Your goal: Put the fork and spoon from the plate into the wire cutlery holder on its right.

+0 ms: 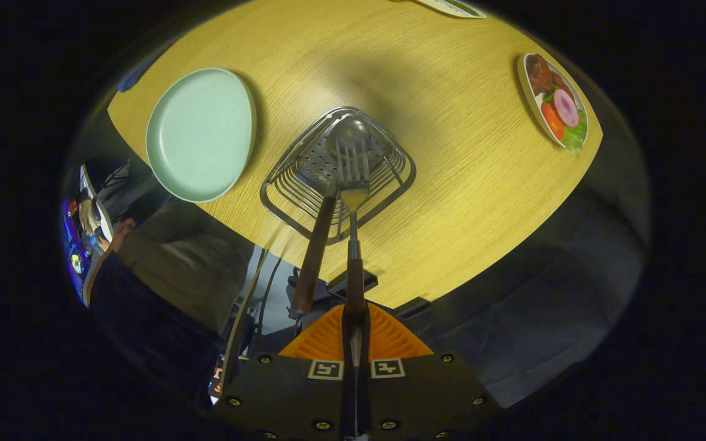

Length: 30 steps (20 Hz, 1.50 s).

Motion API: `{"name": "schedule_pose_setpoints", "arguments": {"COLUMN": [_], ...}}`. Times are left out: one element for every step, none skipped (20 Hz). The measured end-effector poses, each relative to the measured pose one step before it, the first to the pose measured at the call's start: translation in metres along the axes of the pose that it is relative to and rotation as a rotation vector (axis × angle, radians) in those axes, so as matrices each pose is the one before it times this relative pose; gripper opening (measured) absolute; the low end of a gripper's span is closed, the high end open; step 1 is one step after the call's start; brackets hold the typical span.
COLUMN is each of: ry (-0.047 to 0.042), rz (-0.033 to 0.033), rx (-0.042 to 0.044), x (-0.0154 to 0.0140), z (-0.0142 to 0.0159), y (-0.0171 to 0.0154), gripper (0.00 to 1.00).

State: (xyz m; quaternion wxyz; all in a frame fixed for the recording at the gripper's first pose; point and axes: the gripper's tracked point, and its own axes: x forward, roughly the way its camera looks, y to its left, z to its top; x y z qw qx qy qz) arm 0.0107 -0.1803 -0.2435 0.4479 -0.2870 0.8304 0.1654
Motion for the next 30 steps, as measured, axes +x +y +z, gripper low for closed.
{"name": "schedule_pose_setpoints", "arguments": {"ry": [0.00664,0.00537,0.01008,0.00448,-0.00096,0.00120,0.00018,-0.00391,-0.00800,-0.00235,0.00015,-0.00364,-0.00669,-0.00859,-0.01107,-0.01131,-0.01623,-0.02065,-0.02357,-0.02774,-0.03233,-0.03785,-0.04161,-0.04509,-0.05781,-0.06703,-0.07175,-0.08761,-0.09964,-0.12884], "rz": [0.00714,-0.00352,-0.00293,0.00421,0.00306,0.00091,0.00511,0.00070,-0.00533,-0.00461,-0.00414,-0.00342,0.00258,0.00258,0.00444,0.00662,0.00687,0.00100,-0.00118,-0.00145,-0.00382,-0.00234,0.00237,0.00453,-0.00126,-0.00422,-0.00992,-0.00773,-0.01416,-0.01621], "rx": [0.00255,-0.00282,-0.00292,-0.00177,0.00040,0.00706,0.00420,-0.00193,-0.00356,-0.00036,-0.00198,-0.00150,0.00297,0.00337,0.00611,0.00510,0.00662,0.01285,0.01095,0.00927,0.01288,0.01201,0.00948,0.00980,0.01140,0.01678,0.02042,0.02132,0.04095,0.03816], "x": [0.00059,0.00019,-0.00031,-0.00064,0.00043,0.00112,-0.00038,-0.00129,-0.00134,-0.00204,-0.00203,-0.00101,-0.00126,-0.00203,-0.00064,-0.00209,-0.00314,-0.00404,-0.00572,-0.00427,-0.00495,-0.00453,-0.00668,-0.00725,-0.00684,-0.00597,-0.00648,-0.00624,-0.00699,-0.00757], "z": [0.00154,0.00252,0.00165,0.00105,0.00286,0.00178,0.00138,0.00139,0.00177,0.00085,-0.00117,-0.00170,-0.00034,-0.00135,-0.00161,-0.00102,-0.00086,0.00004,-0.00074,-0.00068,-0.00070,-0.00056,-0.00105,-0.00082,0.00158,0.00273,0.00423,0.00724,0.00982,0.01231], "y": [0.00095,-0.00002,-0.00059,0.00103,0.00056,0.00002,0.00158,-0.00007,-0.00160,-0.00066,-0.00117,-0.00072,-0.00010,0.00040,-0.00002,-0.00064,-0.00032,-0.00115,-0.00112,-0.00144,-0.00160,-0.00046,0.00179,0.00351,0.00271,0.00404,0.00319,0.00400,0.00489,0.00570], "gripper": [0.02,0.06,0.06,0.06,0.06,0.09,0.09,0.11,0.11,0.11,0.13,0.13,0.13,0.13,0.13,0.18,0.20,0.20,0.20,0.20,0.20,0.20,0.20,0.20,0.20,0.20,0.20,0.20,0.19,0.20]}}
